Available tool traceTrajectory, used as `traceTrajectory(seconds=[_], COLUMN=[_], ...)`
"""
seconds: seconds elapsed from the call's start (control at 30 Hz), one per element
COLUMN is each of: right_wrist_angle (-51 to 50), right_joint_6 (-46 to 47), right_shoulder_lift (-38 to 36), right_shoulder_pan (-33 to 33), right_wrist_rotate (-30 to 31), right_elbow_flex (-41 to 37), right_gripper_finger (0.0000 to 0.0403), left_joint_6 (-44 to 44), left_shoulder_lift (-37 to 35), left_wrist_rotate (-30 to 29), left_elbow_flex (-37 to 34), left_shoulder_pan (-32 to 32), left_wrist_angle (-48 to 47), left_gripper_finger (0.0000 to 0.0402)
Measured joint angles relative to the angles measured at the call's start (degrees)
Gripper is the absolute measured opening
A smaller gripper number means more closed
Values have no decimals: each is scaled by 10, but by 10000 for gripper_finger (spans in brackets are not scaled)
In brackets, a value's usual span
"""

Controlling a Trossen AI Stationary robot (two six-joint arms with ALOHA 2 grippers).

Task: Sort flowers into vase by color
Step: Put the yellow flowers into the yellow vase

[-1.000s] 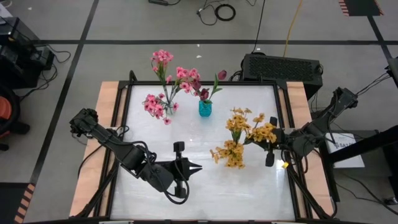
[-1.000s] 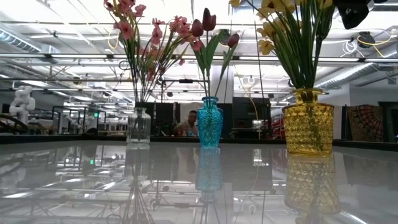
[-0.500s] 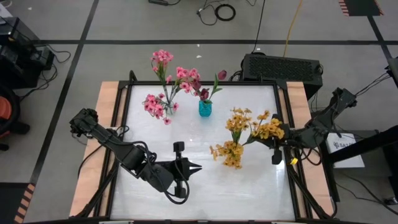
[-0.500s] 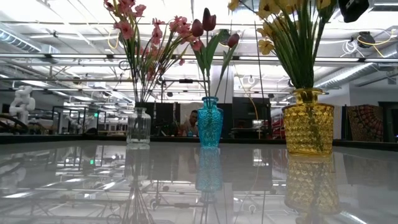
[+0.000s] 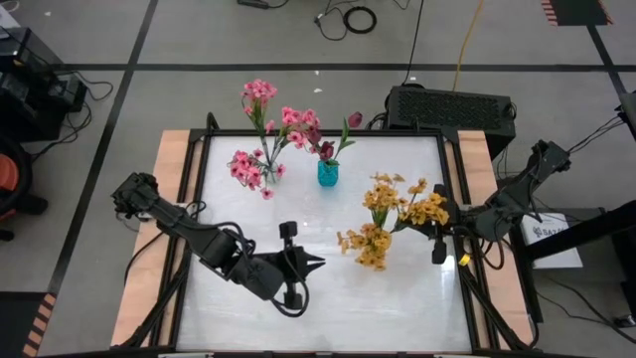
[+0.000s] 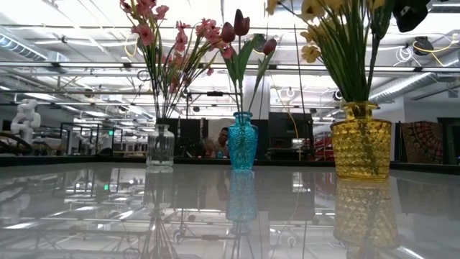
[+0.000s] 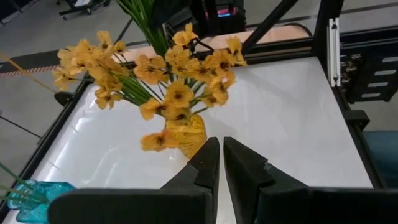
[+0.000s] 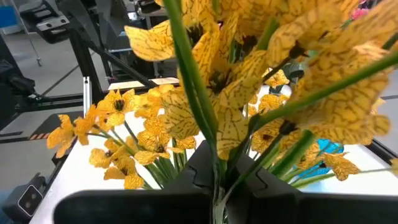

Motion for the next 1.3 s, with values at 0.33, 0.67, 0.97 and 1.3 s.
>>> traceTrajectory(seconds=[0.33,0.67,0.97,1.3], right_wrist_angle=[-6,-6,-7,-82], right_joint_6=[18,38,45,97], right_shoulder_lift=[11,53,83,101], right_shoulder_pan=[0,0,0,0], right_wrist_rotate=[9,10,10,6], right_elbow_flex=[0,0,0,0], right_gripper_finger=[4,4,4,51], left_joint_6=[4,4,4,3], left_shoulder_lift=[0,0,0,0], left_wrist_rotate=[13,14,14,14], left_elbow_flex=[0,0,0,0], left_shoulder_pan=[15,15,15,14], left_wrist_angle=[-2,-3,-4,-4], left_gripper_finger=[31,31,31,31])
